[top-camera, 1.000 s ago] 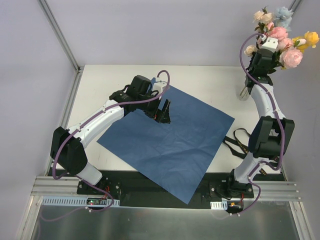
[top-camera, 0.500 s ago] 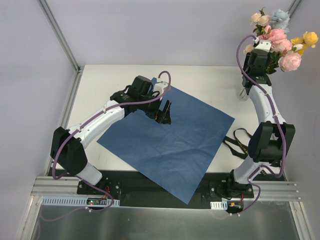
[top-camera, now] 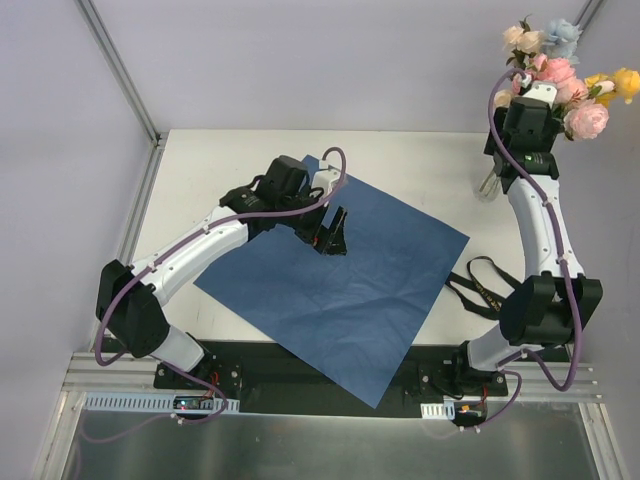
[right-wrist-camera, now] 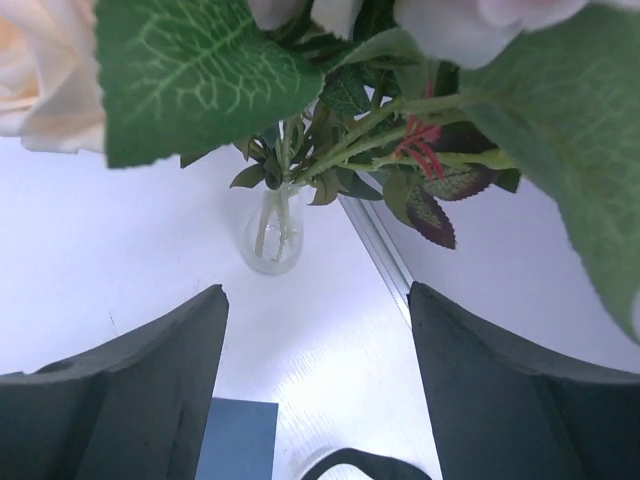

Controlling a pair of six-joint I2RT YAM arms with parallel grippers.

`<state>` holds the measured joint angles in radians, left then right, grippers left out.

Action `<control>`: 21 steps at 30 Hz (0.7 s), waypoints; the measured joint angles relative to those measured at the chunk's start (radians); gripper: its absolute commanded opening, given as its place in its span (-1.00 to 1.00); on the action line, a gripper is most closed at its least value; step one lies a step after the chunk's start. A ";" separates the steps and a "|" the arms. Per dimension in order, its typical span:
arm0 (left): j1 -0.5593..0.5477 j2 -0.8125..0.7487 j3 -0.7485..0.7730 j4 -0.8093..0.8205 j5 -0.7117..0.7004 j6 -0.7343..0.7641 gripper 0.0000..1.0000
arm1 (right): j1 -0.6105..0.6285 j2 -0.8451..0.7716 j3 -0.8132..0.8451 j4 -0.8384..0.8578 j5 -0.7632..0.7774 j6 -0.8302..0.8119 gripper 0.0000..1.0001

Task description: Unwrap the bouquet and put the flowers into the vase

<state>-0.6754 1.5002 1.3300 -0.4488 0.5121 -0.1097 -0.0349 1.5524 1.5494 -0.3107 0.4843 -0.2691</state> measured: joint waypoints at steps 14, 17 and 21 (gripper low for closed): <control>-0.019 -0.040 -0.004 0.001 -0.032 0.001 0.79 | 0.223 -0.253 -0.144 -0.210 0.001 0.131 0.76; -0.019 -0.079 -0.004 0.005 -0.051 -0.002 0.79 | 0.365 -0.382 -0.230 -0.245 -0.011 0.156 0.94; -0.019 -0.142 -0.004 0.011 -0.077 -0.009 0.80 | 0.469 -0.508 -0.262 -0.325 -0.039 0.190 0.99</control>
<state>-0.6941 1.3579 1.3258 -0.4381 0.4355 -0.1188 0.4343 1.0447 1.2869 -0.6353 0.4458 -0.0788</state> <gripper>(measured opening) 0.895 0.990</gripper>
